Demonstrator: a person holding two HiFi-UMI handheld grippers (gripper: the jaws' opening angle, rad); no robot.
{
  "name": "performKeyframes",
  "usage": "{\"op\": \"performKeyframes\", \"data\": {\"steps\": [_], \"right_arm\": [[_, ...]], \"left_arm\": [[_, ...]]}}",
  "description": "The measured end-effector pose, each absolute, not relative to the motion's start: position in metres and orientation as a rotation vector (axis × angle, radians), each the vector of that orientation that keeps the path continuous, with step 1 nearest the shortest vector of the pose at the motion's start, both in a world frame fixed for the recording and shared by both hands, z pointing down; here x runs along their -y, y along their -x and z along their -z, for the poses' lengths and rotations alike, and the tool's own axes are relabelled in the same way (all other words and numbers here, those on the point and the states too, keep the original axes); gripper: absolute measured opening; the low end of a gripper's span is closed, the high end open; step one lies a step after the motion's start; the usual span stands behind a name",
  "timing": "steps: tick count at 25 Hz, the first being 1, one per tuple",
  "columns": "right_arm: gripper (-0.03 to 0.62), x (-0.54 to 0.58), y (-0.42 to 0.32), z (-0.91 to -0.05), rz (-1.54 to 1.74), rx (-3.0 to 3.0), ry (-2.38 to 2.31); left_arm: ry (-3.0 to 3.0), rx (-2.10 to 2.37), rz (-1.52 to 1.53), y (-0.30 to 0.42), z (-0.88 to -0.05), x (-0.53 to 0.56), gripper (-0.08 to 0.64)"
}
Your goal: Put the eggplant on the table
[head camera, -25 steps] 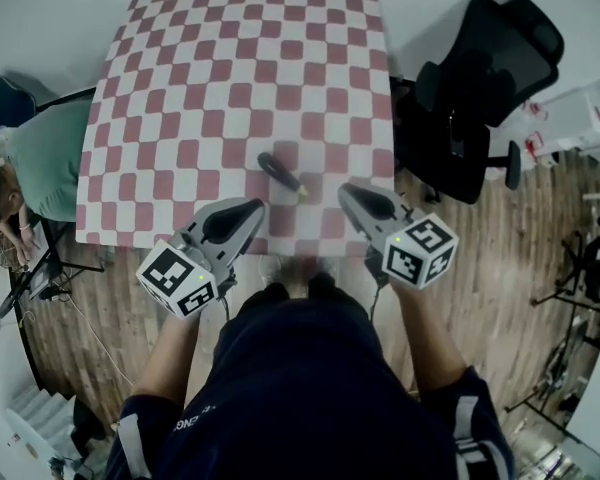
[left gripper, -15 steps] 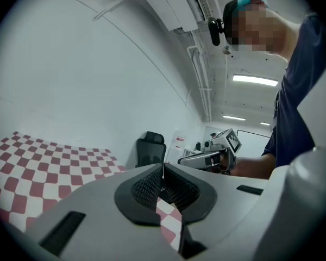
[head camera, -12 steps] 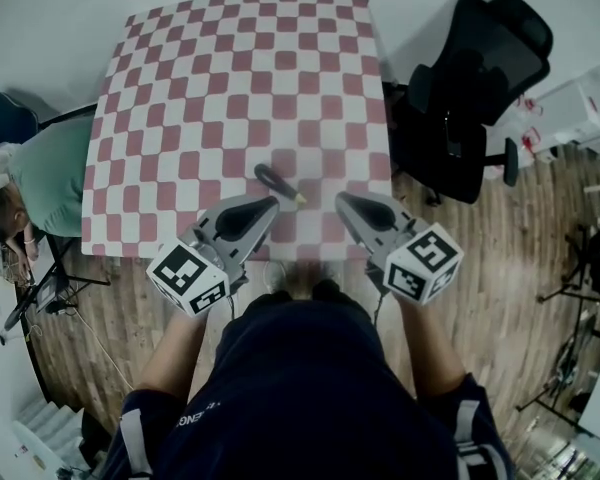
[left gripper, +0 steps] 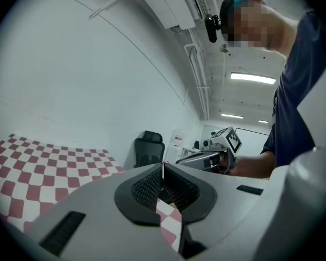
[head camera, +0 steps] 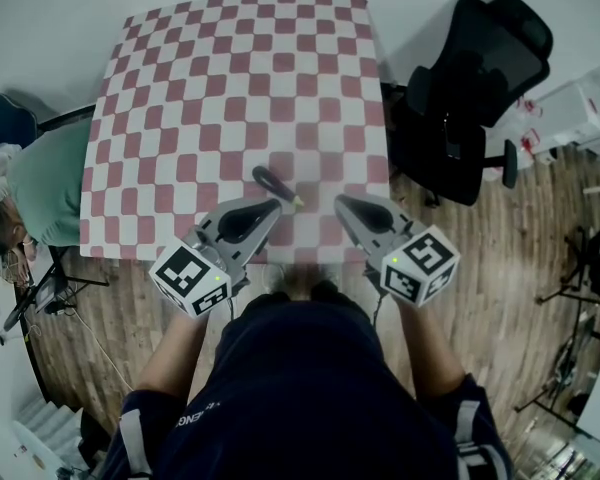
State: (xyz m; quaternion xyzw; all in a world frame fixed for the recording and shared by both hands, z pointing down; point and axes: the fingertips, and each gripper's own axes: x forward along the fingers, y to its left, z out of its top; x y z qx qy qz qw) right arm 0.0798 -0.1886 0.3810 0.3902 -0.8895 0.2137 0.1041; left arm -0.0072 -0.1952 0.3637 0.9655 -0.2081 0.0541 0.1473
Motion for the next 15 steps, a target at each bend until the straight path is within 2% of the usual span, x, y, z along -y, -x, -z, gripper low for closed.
{"op": "performKeyframes", "data": {"steps": [15], "right_arm": [[0.017, 0.2, -0.074, -0.39, -0.573, 2.594, -1.094]], "left_arm": [[-2.765, 0.618, -0.16, 0.003, -0.367, 0.203, 0.035]]}}
